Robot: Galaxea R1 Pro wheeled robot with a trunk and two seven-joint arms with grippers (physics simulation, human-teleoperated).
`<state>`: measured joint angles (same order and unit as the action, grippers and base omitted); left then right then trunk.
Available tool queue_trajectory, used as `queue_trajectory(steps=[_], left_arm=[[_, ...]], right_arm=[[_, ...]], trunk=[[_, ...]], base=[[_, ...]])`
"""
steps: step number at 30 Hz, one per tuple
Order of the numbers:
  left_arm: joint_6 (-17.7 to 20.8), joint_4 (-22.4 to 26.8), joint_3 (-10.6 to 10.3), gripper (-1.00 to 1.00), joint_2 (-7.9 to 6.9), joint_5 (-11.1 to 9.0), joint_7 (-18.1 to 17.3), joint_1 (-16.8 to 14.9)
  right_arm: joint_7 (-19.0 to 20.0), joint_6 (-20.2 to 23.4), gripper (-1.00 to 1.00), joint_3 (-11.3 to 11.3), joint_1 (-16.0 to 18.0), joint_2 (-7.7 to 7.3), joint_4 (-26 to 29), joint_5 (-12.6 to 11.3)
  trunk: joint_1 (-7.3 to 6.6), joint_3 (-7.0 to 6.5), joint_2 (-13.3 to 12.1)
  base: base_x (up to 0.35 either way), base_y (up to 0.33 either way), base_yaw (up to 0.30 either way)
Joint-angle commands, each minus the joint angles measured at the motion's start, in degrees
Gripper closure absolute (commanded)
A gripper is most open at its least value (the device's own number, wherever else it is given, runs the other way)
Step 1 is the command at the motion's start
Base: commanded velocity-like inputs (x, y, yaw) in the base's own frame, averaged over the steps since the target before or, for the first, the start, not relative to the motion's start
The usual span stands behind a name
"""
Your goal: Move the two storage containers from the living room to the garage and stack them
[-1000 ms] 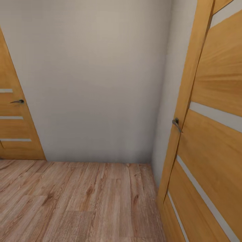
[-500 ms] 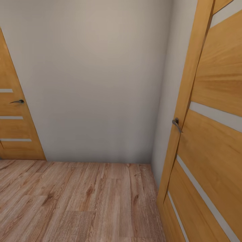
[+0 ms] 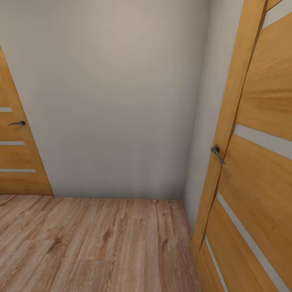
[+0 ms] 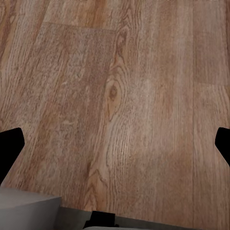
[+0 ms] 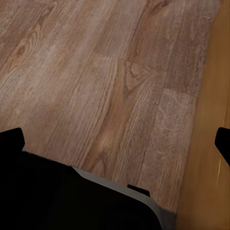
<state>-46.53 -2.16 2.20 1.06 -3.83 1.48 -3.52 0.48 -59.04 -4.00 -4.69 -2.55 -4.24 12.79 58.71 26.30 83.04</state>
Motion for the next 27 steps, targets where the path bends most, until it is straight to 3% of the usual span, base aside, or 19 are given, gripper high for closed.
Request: queue_trajectory(steps=[1, 27], left_arm=[[-0.3, -0.2, 0.2, -1.0, 0.01, 0.0, 0.0, -0.1], [-0.4, -0.2, 0.3, -1.0, 0.0, 0.0, 0.0, -0.1]], right_arm=[[0.0, -0.2, -1.0, -0.4, 0.0, 0.0, -0.1, -0.3], [-0.1, -0.1, -1.0, -0.1, 0.1, 0.41, 0.0, 0.1]], trunk=[[0.01, 0.04, 0.0], [0.01, 0.04, 0.0]], base=[[0.045, 0.0, 0.0], [0.004, 0.0, 0.0]])
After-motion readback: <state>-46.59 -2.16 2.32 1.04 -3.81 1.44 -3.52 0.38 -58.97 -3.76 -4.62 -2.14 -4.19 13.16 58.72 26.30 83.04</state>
